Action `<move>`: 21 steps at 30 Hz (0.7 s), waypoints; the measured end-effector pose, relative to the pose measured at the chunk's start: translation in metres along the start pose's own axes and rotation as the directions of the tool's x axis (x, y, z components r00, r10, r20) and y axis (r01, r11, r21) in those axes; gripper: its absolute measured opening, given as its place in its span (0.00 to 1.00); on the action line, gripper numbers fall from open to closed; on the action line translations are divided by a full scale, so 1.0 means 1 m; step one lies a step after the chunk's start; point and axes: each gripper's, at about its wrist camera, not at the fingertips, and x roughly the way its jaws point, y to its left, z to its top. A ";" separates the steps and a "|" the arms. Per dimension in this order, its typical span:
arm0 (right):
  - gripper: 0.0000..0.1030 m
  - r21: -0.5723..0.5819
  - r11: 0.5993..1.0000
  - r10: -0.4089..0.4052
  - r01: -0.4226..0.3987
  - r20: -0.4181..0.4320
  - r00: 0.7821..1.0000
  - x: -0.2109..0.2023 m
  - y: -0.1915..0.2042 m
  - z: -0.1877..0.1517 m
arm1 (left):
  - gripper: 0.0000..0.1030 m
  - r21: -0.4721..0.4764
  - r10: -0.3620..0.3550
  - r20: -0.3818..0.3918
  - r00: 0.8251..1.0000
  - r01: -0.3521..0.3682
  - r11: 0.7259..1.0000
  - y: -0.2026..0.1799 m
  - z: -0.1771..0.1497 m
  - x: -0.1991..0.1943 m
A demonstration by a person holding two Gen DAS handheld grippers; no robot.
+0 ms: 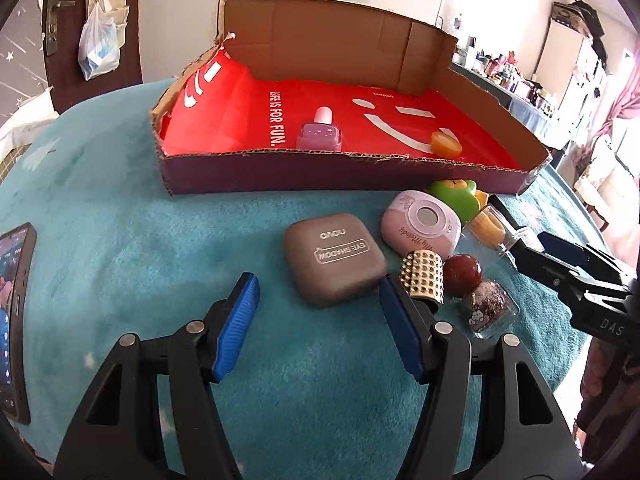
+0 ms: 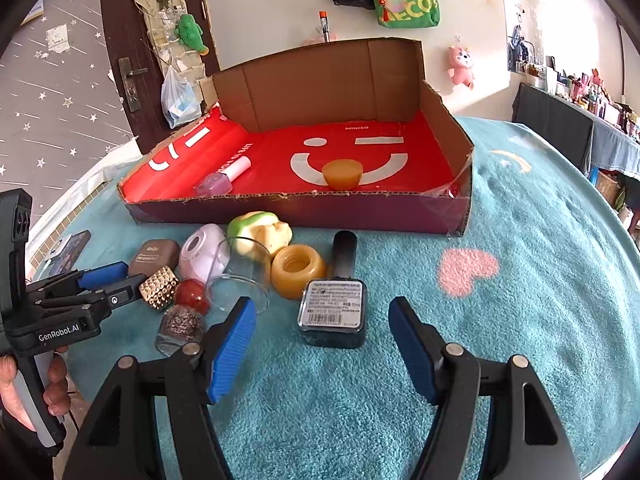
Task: Organize rigid objects
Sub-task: 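Grasp the brown eye shadow compact with the left tool while the right tool grasps the black-capped bottle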
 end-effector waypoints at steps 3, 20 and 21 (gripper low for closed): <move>0.70 0.002 1.000 -0.012 0.012 -0.005 1.000 0.003 -0.001 0.000 | 0.60 0.000 0.011 0.003 1.000 -0.011 1.000 -0.004 0.002 0.003; 0.66 0.018 0.997 -0.072 0.072 -0.009 0.997 0.011 -0.006 0.001 | 0.59 -0.028 0.057 0.019 0.998 -0.056 0.998 -0.009 0.001 0.007; 0.65 0.021 0.997 -0.073 0.073 -0.009 0.997 0.012 -0.007 0.001 | 0.59 -0.039 0.058 0.017 0.998 -0.057 0.998 -0.007 0.004 0.007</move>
